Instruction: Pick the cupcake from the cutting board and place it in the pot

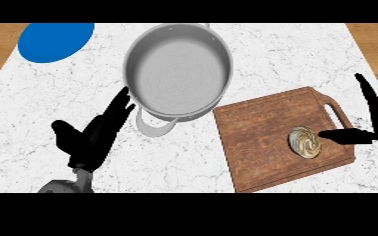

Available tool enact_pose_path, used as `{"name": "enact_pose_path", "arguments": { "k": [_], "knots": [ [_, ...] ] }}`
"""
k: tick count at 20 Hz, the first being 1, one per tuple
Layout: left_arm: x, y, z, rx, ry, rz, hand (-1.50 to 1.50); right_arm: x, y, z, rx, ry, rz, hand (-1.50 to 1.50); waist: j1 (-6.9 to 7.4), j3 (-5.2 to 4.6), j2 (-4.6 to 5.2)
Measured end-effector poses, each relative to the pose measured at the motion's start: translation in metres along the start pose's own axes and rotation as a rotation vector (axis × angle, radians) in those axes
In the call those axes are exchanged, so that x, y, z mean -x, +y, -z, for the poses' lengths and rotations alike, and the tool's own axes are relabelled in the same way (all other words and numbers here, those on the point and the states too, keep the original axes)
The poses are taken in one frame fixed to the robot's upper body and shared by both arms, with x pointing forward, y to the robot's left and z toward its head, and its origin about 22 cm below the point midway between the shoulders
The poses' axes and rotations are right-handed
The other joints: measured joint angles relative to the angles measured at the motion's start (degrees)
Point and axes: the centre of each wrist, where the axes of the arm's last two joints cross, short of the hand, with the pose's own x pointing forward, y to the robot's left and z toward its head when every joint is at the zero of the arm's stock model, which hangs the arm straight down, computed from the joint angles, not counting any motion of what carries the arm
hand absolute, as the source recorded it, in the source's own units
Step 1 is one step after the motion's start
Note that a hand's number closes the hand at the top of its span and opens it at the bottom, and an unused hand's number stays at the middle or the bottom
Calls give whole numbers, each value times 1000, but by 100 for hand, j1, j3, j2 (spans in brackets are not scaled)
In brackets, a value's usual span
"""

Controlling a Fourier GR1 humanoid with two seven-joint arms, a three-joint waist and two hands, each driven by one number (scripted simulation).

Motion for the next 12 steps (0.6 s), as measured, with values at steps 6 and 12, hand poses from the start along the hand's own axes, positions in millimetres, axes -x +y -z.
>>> {"name": "enact_pose_path", "arguments": {
  "k": [6, 12],
  "knots": [
    [-1, 5, -4, 42, 45, -32, 0, -37, -6, -10, -110, 30, -206, -150, -37, -1, -87],
    [2, 9, -15, 52, 62, -45, 0, -110, -43, -23, -185, 93, -265, -150, -65, -5, -118]
  ]
}}
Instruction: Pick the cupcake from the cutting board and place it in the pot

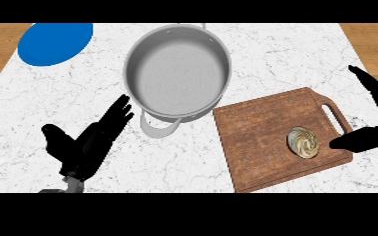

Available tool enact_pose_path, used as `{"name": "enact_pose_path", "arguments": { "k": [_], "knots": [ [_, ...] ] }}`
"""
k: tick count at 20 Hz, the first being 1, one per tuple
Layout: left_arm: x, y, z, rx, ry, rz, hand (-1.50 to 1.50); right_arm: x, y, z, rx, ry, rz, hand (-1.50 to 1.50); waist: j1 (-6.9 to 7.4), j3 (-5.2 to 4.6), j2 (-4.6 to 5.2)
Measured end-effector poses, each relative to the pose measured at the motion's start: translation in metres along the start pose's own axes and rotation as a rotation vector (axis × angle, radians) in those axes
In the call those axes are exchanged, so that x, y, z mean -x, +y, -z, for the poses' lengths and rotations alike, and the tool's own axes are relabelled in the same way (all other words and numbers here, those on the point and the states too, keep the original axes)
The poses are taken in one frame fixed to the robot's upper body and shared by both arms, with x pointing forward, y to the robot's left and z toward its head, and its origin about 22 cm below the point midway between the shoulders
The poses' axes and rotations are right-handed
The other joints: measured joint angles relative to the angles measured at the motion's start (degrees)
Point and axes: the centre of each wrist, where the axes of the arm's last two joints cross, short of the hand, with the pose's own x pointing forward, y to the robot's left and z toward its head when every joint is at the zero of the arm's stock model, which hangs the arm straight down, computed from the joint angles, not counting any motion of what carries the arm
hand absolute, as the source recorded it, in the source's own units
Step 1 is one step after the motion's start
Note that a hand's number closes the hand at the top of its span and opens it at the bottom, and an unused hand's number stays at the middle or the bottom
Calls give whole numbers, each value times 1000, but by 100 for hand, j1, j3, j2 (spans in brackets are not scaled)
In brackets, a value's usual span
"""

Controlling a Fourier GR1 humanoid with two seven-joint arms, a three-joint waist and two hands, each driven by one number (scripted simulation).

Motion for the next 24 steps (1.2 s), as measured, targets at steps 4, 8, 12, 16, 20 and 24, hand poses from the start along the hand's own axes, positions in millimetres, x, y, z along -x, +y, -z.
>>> {"name": "enact_pose_path", "arguments": {
  "k": [4, 8, 12, 16, 20, 24],
  "knots": [
    [-2, -5, 3, 4, 1, -1, 0, -30, -26, -18, -90, 66, 2, -150, -3, 2, 4],
    [-5, -4, 8, 5, -6, 3, 0, -60, -36, -33, -126, 123, 15, -150, 32, 4, 15],
    [-3, -2, 6, 9, -6, 5, 0, -71, -35, -39, -149, 116, 66, -150, 61, 8, 24],
    [-3, -6, 11, 16, -6, 9, 0, -79, -19, -37, -173, 110, 94, -150, 76, 11, 31],
    [-3, -3, 10, 15, -6, 7, 0, -80, 4, -33, -202, 123, 91, -150, 83, 11, 34],
    [-2, 1, 4, 11, -5, 8, 0, -78, 26, -39, -208, 134, 50, -150, 74, 12, 31]
  ]
}}
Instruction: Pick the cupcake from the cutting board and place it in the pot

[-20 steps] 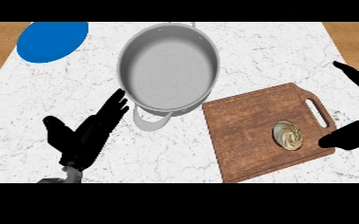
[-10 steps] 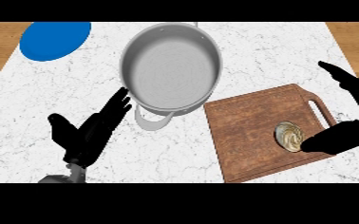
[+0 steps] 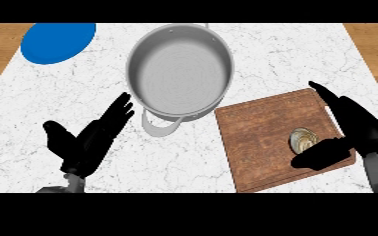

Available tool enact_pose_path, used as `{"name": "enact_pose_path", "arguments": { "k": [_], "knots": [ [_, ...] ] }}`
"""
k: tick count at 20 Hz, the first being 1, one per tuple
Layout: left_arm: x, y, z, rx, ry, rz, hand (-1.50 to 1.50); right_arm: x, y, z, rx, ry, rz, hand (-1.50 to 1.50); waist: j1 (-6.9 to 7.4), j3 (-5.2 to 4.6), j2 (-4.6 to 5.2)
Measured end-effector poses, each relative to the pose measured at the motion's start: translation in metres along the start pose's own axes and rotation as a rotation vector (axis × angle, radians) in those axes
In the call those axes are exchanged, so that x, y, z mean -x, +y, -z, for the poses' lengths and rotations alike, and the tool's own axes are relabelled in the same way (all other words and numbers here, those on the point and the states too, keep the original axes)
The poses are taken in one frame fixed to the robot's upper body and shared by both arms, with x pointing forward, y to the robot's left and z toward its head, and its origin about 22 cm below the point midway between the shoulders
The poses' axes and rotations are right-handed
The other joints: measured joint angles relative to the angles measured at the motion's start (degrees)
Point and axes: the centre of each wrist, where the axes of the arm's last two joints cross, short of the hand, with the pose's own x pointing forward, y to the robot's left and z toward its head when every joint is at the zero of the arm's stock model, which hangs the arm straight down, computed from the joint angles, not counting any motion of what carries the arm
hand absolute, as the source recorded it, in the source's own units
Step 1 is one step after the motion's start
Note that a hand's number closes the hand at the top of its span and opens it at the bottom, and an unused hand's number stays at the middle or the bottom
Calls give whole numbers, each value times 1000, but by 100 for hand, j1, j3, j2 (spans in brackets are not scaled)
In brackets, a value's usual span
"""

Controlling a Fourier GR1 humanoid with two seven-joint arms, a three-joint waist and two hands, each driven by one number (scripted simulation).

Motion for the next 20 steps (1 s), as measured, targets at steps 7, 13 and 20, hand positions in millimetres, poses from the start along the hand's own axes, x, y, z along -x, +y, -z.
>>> {"name": "enact_pose_path", "arguments": {
  "k": [7, 13, 20],
  "knots": [
    [-4, -6, 2, 7, 4, -2, 0, 15, 16, 16, 33, 89, -91, -150, 2, 2, 4],
    [2, 0, 1, -1, 7, -1, 0, 22, 23, 20, 32, 112, -106, -150, -8, 3, 3],
    [0, -9, 1, 4, 1, -7, 0, 36, 36, 28, 17, 152, -124, -150, -8, 3, 3]
  ]
}}
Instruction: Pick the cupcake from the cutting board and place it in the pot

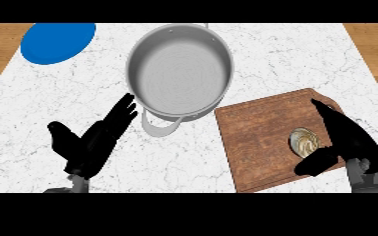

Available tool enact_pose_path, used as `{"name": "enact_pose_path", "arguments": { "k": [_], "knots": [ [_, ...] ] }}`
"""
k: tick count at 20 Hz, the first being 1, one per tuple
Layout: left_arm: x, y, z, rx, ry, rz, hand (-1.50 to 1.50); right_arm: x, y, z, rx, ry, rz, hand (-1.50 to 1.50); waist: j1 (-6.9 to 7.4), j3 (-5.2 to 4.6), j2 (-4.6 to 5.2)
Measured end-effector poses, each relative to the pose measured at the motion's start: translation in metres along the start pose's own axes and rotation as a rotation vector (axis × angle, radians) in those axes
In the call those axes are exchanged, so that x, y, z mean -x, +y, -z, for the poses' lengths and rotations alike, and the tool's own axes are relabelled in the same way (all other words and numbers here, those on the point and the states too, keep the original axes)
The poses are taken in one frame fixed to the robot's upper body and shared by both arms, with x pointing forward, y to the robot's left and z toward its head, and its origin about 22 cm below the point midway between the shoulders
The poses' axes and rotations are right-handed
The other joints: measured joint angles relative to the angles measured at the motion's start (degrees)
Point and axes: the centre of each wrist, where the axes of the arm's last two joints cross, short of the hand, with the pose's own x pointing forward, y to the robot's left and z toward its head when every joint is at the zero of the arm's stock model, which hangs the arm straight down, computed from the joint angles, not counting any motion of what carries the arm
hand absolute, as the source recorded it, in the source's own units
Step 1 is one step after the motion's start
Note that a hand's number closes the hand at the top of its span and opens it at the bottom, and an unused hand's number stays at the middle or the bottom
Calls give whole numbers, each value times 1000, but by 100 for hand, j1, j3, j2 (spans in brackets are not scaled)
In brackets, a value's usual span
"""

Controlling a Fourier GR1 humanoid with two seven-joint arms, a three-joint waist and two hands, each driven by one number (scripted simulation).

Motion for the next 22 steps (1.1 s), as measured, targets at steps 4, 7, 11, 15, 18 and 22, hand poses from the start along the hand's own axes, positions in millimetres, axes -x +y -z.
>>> {"name": "enact_pose_path", "arguments": {
  "k": [4, 7, 11, 15, 18, 22],
  "knots": [
    [-3, 3, -1, -4, -7, 4, 0, -1, 3, 4, -7, 13, 1, -150, 6, 0, 0],
    [-5, 4, -2, -2, -1, 6, 0, -1, 9, 9, -12, 24, -4, -150, 8, -1, 0],
    [2, -1, -1, -10, 0, 3, 0, 1, 12, 17, -17, 37, -10, -150, 5, 1, 1],
    [4, 5, -3, -3, 6, 1, 0, 8, 23, 27, -27, 64, -24, -150, 5, 1, 2],
    [1, -2, 3, -5, -7, -4, 0, 12, 28, 32, -35, 77, -33, -150, 1, 1, 2],
    [1, 0, 4, -1, -8, 0, 0, 11, 35, 38, -57, 44, -4, 150, 2, 1, 1]
  ]
}}
